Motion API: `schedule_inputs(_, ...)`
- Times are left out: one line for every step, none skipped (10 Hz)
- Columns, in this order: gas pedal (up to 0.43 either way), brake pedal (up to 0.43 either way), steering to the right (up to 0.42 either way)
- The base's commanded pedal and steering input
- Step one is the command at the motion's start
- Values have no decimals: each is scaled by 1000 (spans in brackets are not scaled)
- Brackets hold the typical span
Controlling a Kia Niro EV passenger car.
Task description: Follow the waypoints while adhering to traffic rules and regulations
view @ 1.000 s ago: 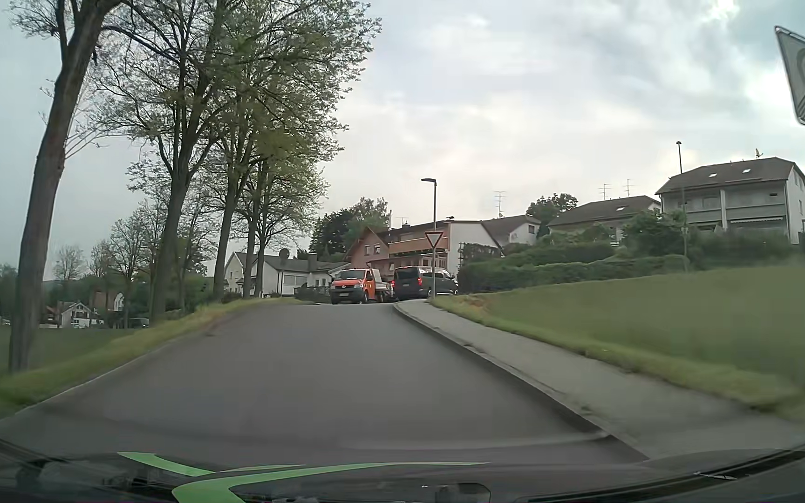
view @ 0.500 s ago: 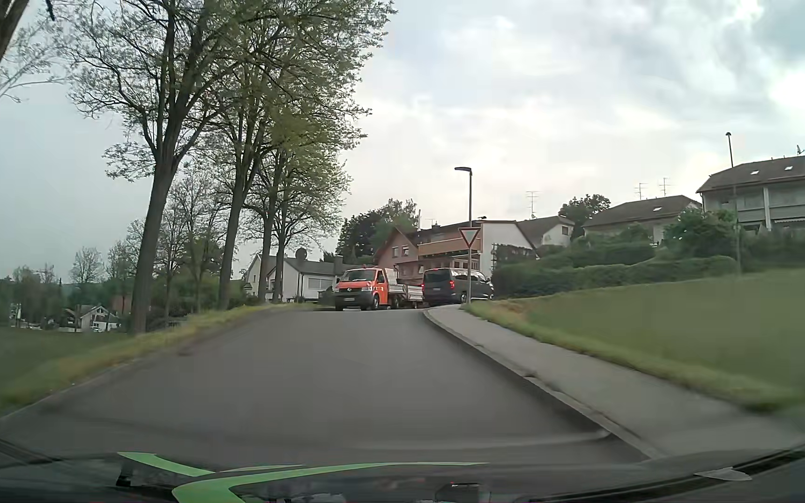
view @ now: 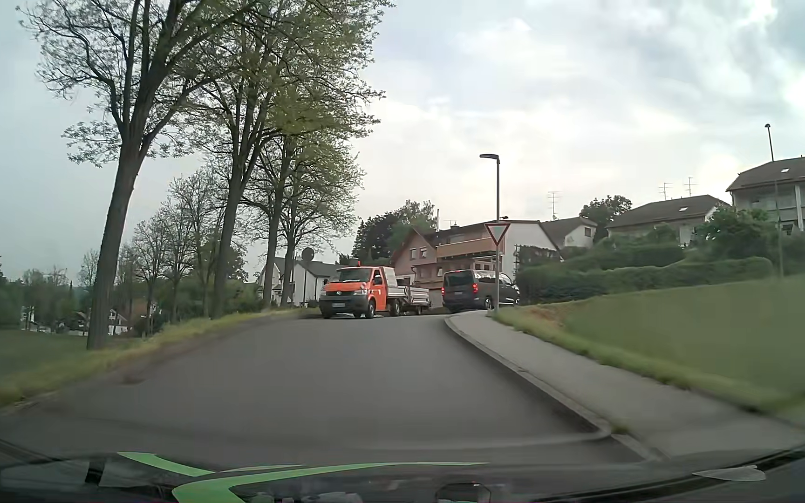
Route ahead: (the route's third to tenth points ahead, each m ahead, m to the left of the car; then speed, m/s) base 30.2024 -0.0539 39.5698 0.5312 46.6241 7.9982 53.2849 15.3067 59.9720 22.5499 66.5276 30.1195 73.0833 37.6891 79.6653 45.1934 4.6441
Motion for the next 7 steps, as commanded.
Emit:
schedule_inputs(0, 183, -36)
schedule_inputs(0, 177, -35)
schedule_inputs(0, 152, -35)
schedule_inputs(0, 128, -35)
schedule_inputs(0, 122, -34)
schedule_inputs(0, 122, -32)
schedule_inputs(0, 110, -31)
